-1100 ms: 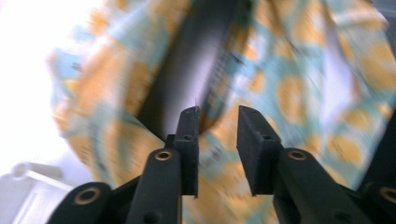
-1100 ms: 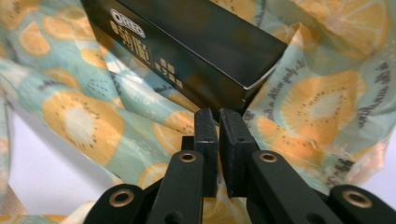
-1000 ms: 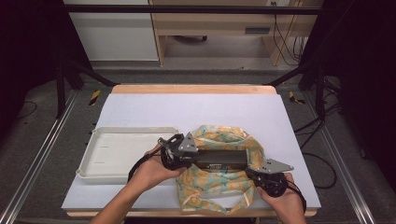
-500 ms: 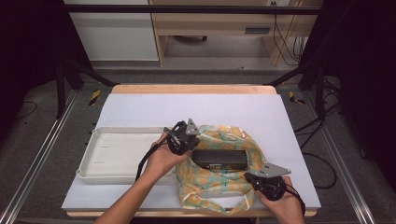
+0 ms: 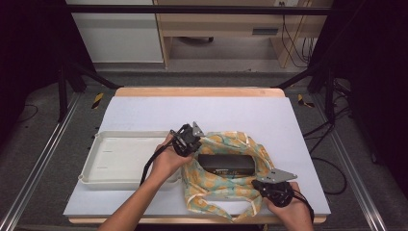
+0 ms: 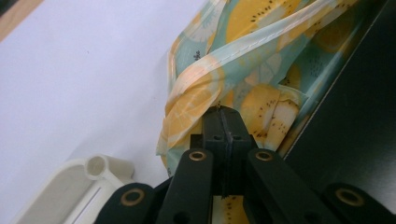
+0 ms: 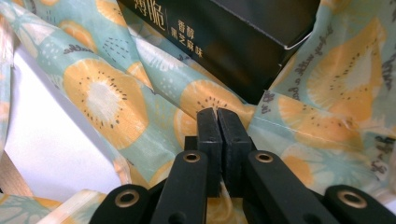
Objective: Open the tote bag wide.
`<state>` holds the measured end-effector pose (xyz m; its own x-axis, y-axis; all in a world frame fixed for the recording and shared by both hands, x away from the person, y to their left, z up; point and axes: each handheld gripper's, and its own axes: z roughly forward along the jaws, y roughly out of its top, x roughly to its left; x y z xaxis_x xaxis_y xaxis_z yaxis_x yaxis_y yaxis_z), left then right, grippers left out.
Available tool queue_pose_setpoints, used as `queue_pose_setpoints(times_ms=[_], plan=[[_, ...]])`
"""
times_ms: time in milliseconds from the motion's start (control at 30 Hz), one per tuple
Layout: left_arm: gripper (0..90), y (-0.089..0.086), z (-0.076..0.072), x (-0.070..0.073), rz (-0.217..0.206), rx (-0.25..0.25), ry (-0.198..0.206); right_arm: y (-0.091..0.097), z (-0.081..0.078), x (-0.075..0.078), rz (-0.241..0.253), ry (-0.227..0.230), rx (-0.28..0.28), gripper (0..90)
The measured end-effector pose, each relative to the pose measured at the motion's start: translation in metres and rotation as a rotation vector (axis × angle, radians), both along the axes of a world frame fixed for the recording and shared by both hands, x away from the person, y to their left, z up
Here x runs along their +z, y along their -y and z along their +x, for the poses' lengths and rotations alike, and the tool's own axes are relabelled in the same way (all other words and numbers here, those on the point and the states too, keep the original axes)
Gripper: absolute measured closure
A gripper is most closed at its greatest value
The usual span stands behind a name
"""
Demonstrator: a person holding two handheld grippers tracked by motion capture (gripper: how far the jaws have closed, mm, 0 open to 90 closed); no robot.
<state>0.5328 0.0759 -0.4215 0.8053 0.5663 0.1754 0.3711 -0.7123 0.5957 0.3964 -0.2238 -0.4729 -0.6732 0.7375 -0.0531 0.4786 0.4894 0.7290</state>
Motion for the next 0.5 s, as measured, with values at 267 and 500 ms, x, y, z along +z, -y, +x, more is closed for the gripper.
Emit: queue_pose_setpoints(times_ms=[267, 500], plan=[[90.0, -0.005, 0.003, -0.01, 0.021, -0.003, -0.03, 0.0, 0.001, -0.002, -0.01, -0.018, 0.002, 89.2], [90.0, -0.007, -0.001, -0.008, 0.008, -0.013, -0.023, 0.001, 0.0, 0.01, 0.024, 0.013, 0.003, 88.8]])
